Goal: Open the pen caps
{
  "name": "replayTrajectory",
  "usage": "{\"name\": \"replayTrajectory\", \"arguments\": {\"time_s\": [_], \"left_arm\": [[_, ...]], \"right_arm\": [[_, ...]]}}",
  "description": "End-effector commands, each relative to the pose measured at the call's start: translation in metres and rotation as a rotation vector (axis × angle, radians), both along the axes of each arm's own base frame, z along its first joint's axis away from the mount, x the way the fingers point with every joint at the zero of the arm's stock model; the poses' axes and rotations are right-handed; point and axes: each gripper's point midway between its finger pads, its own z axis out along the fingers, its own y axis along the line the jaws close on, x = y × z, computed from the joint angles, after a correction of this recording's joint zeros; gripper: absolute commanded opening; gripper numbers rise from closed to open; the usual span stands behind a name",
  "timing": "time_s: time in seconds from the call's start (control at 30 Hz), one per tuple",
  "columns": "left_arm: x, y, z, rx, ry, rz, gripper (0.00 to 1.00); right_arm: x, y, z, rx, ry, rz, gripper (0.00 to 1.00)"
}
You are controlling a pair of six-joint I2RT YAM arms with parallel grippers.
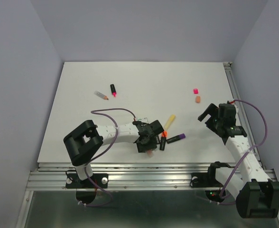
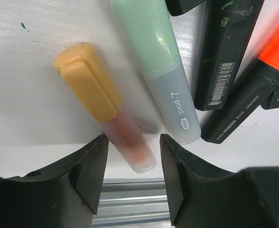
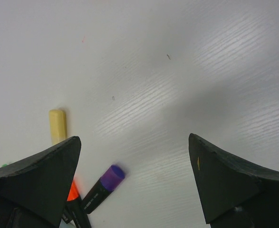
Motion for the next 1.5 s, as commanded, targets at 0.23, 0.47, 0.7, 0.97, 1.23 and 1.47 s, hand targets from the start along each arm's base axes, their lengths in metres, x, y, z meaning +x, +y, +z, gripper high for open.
{"name": "replayTrajectory", "arguments": {"time_s": [0.23, 0.47, 0.7, 0.97, 1.23, 1.47], "left_arm": [[-0.017, 0.041, -0.05, 0.169, 0.069, -0.024, 0.31], [-0.028, 0.062, -0.051, 0.209, 0.092, -0.035, 0.0], [-0.014, 0.087, -0.016, 0.281, -0.04, -0.044, 0.0], [0.011, 0.067, 0.06, 0.156, -0.333, -0.117, 0.0], [-0.004, -0.003, 0.141, -0.261, -0.599, -0.421, 0.0], [-0.006, -0.025, 0.172, -0.399, -0.688, -0.472, 0.0]], "right_arm": [[-0.001, -0.006, 0.0, -0.028, -0.008, -0.018, 1.0], [0.0, -0.001, 0.001, -0.015, -0.021, 0.017, 1.0], [0.005, 0.039, 0.019, 0.095, -0.122, 0.235, 1.0], [-0.009, 0.103, 0.07, 0.281, -0.348, 0.605, 1.0], [-0.029, 0.16, 0.126, 0.301, -0.505, 0.833, 1.0], [-0.034, 0.215, 0.151, 0.351, -0.566, 0.909, 1.0]]}}
